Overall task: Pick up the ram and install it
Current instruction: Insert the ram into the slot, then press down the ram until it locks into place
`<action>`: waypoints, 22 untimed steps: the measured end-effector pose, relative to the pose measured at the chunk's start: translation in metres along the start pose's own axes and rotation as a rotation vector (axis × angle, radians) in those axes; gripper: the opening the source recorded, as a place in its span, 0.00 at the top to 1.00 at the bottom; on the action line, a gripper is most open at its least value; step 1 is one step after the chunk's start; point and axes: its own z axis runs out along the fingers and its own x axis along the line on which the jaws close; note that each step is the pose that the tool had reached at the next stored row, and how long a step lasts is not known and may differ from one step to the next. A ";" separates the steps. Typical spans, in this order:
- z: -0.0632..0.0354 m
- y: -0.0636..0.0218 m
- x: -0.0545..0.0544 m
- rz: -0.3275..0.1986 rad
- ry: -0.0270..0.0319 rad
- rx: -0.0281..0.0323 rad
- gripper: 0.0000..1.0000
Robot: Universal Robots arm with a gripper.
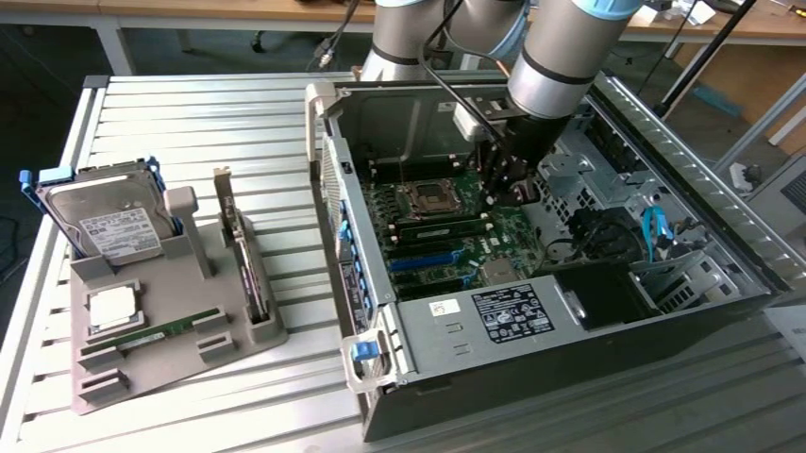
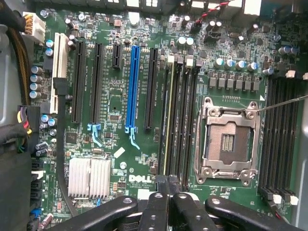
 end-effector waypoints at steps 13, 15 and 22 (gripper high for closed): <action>0.0088 -0.0004 -0.003 0.000 0.0002 0.0000 0.89; 0.0119 -0.0013 -0.004 0.000 0.0002 -0.0004 0.89; 0.0191 -0.0088 -0.005 0.000 0.0002 -0.0019 0.89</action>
